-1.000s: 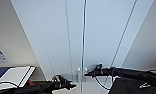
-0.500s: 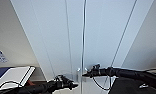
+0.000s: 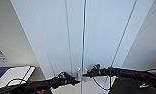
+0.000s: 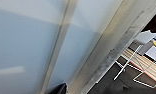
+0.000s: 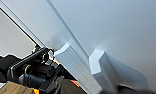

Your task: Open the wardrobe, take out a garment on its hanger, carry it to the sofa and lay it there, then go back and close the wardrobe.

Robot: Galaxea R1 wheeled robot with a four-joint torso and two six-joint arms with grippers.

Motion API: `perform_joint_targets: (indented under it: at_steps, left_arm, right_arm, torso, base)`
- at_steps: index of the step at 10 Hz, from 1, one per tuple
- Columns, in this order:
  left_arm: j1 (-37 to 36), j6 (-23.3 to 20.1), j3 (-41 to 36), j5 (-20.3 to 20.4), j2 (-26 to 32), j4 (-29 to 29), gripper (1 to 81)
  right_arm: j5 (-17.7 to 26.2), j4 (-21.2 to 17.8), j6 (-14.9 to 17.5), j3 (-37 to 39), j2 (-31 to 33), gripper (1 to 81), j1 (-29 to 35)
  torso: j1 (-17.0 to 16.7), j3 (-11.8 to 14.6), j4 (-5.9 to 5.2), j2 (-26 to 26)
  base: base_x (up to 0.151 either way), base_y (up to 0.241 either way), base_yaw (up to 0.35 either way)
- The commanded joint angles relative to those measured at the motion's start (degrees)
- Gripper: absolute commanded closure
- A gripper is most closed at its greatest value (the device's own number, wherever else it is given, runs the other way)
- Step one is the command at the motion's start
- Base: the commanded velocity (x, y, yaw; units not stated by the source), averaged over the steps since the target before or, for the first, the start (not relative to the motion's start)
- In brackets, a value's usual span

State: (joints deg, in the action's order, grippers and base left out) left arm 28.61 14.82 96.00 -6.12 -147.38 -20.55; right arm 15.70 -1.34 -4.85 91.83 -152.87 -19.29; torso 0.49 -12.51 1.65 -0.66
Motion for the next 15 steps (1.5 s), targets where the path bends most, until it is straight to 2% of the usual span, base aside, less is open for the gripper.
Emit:
perform_joint_targets:
  at_steps: [1, 5, 10, 12, 14, 15]
  left_arm:
    - [-8.8, -0.2, 0.1, -0.1, -1.2, -0.1, 1.0]
    - [-9.5, -0.1, 3.0, -0.4, -5.5, -0.2, 1.0]
    - [-10.5, -0.1, 6.3, 1.2, -11.4, -0.4, 1.0]
    - [-11.2, 0.2, 3.3, 3.7, -11.3, -0.2, 1.0]
    - [-12.0, 0.0, -1.6, 3.5, -9.9, -1.2, 1.0]
    - [-12.2, 0.0, -4.7, 3.0, -8.7, -3.6, 1.0]
  right_arm:
    - [-0.6, -1.3, -0.1, -3.9, -1.0, 1.0, 9.2]
    - [-0.7, -1.3, -0.1, -4.0, -1.1, 1.0, 8.8]
    - [-0.6, -1.5, -0.4, -4.4, -1.1, 1.0, 8.2]
    - [-0.5, -1.6, -0.4, -4.7, -1.2, 1.0, 8.0]
    - [-0.4, -1.6, -0.4, -4.7, -1.1, 1.0, 7.9]
    - [-0.4, -1.5, -0.4, -4.5, -1.2, 1.0, 7.9]
  torso:
    - [0.0, 0.0, 0.00, 0.0]
    - [0.0, 0.0, 0.00, 0.0]
    - [0.0, 0.0, 0.00, 0.0]
    - [0.0, 0.0, 0.00, 0.0]
    - [0.0, 0.0, 0.00, 0.0]
    - [0.0, 0.0, 0.00, 0.0]
  base:
    - [0.000, 0.000, 0.000]
    - [0.000, 0.000, 0.000]
    - [0.000, 0.000, 0.000]
    - [0.000, 0.000, 0.000]
    - [0.000, 0.000, 0.000]
    - [0.000, 0.000, 0.000]
